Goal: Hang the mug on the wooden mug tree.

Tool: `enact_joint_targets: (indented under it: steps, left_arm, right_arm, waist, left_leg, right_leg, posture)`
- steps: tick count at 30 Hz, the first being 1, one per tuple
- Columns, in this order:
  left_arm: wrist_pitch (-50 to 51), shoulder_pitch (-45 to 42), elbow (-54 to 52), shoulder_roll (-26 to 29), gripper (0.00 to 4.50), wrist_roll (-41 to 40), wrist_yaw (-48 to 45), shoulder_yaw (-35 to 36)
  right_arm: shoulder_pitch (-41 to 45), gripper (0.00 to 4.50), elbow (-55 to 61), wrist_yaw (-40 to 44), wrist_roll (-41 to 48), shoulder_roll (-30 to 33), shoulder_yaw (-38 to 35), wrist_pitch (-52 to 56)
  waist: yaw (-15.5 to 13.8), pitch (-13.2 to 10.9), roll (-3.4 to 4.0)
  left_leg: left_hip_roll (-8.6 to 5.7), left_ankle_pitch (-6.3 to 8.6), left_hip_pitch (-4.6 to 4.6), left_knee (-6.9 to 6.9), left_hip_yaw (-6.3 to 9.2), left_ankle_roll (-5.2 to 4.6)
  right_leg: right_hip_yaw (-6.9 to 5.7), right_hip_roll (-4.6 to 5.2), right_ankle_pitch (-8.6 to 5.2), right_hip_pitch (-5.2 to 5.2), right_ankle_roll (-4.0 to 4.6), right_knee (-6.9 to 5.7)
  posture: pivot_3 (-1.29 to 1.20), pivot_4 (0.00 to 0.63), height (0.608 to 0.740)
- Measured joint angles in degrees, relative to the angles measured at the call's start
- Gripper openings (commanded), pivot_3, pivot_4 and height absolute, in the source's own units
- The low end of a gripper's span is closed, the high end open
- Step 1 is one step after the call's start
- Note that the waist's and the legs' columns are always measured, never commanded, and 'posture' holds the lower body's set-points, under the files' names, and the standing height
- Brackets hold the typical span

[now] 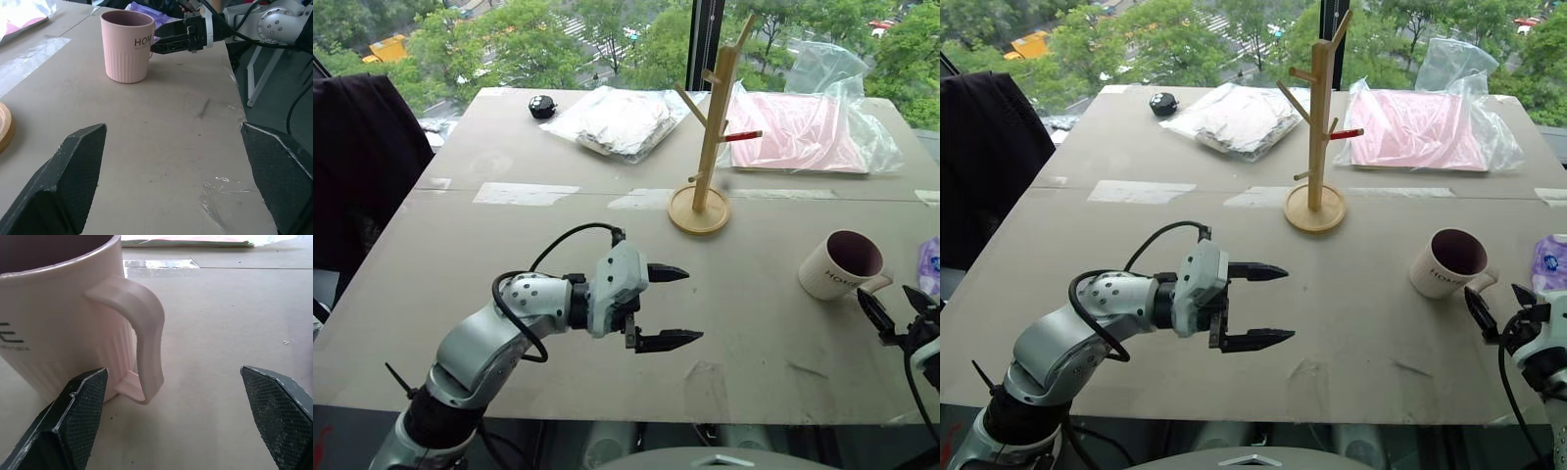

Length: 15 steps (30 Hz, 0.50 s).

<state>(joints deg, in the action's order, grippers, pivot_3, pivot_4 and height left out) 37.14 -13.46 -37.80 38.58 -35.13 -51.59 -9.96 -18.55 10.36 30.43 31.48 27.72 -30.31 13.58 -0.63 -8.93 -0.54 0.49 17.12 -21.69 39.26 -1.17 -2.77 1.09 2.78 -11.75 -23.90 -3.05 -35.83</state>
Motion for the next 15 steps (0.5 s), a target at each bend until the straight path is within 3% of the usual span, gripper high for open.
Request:
enact_joint_targets:
  steps: [4,5,7,13,15]
  left_arm:
    - [0.0,-1.3,0.0,0.0,4.5,-0.2,-0.5,0.0]
    - [0.1,-1.6,0.0,0.0,4.5,-0.3,-0.5,0.0]
    - [0.3,-2.3,0.0,0.0,4.5,-0.8,-0.5,0.0]
    - [1.3,-3.3,0.0,-0.1,4.5,-1.1,0.1,0.0]
    - [1.4,-3.6,0.0,-0.3,4.5,-1.1,0.6,0.0]
  right_arm:
    - [3.9,4.38,-4.0,0.2,-0.1,-0.5,0.3,-0.1]
    - [4.5,4.16,-4.5,0.3,-0.1,-0.6,0.5,-0.1]
    - [6.2,3.55,-6.1,1.2,-0.3,-0.6,1.3,-0.2]
    - [8.3,0.57,-9.1,3.4,-0.8,-0.5,3.2,-0.3]
    - [8.8,0.03,-9.2,4.2,-0.9,-0.5,3.6,-0.3]
  waist:
    - [0.0,0.0,0.0]
    - [0.0,0.0,0.01]
    - [0.0,0.0,0.01]
    - [0.0,0.0,0.02]
    - [0.0,0.0,0.02]
  left_leg:
    - [-0.01,0.0,0.01,0.0,-0.01,0.0]
    - [-0.01,0.0,0.01,0.0,-0.01,0.0]
    - [-0.01,0.0,0.01,0.0,-0.01,0.0]
    - [-0.02,0.0,-0.01,0.0,0.01,0.0]
    - [-0.02,0.0,0.0,0.0,0.01,0.0]
  right_leg:
    - [0.01,0.0,0.0,0.0,0.01,-0.01]
    - [0.01,0.0,0.01,0.0,0.01,-0.01]
    - [0.01,-0.01,0.01,0.0,0.01,-0.01]
    - [0.0,0.0,0.01,0.0,0.01,-0.01]
    - [0.01,0.0,0.01,0.01,0.01,-0.01]
  posture:
    - [0.0,0.15,0.74]
    - [0.0,0.15,0.74]
    - [0.0,0.15,0.74]
    - [0.0,0.15,0.74]
    - [0.0,0.15,0.74]
